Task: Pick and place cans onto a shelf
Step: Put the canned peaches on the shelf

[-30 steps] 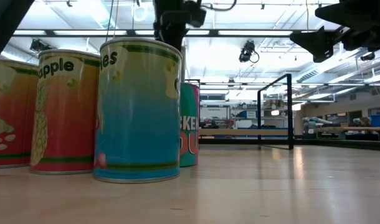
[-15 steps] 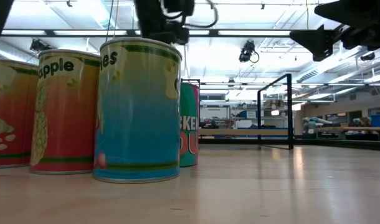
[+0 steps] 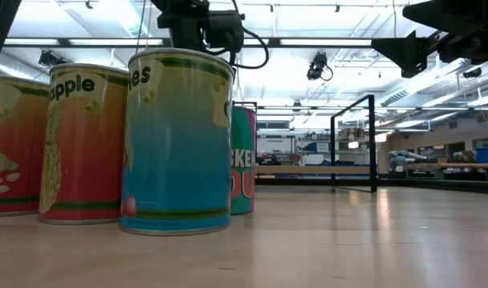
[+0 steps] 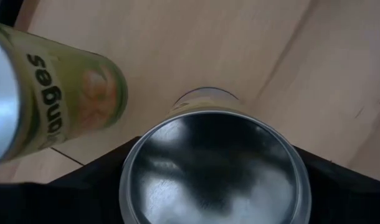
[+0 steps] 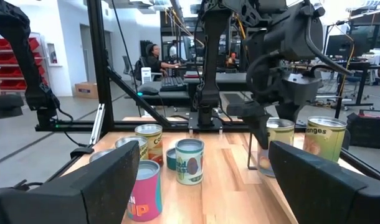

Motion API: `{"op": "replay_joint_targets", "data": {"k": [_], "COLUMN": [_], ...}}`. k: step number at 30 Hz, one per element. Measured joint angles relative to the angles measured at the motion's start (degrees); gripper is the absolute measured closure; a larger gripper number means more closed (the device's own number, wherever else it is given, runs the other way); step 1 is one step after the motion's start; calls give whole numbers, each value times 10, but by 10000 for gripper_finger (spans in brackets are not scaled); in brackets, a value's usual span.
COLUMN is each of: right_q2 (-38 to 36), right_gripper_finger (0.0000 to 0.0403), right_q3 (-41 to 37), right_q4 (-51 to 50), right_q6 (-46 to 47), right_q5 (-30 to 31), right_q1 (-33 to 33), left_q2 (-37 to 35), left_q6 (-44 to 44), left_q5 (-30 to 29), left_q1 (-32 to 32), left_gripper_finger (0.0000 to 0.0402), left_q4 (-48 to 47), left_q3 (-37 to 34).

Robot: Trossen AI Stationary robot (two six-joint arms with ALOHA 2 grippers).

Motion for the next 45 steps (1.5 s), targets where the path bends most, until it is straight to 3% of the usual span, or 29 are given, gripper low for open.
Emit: {"op": "replay_joint_targets", "data": {"k": [13, 22, 26, 45], "right_q2": [0, 0, 0, 0], "right_gripper_finger": [39, 39, 39, 39], "right_q3": [0, 0, 0, 0], "right_q4": [0, 0, 0, -2], "right_q6": [0, 0, 0, 0], "right_q5": [0, 0, 0, 0], "right_q1": [0, 0, 0, 0], "left_q2": [1, 1, 1, 1], "left_q6": [8, 20, 28, 65], "left_q5": [0, 6, -1, -217], "left_q1": [21, 24, 28, -40], "left_gripper_finger": [74, 11, 8, 12], "left_q4": [-1, -1, -8, -66], "left_q3": [0, 0, 2, 94]}}
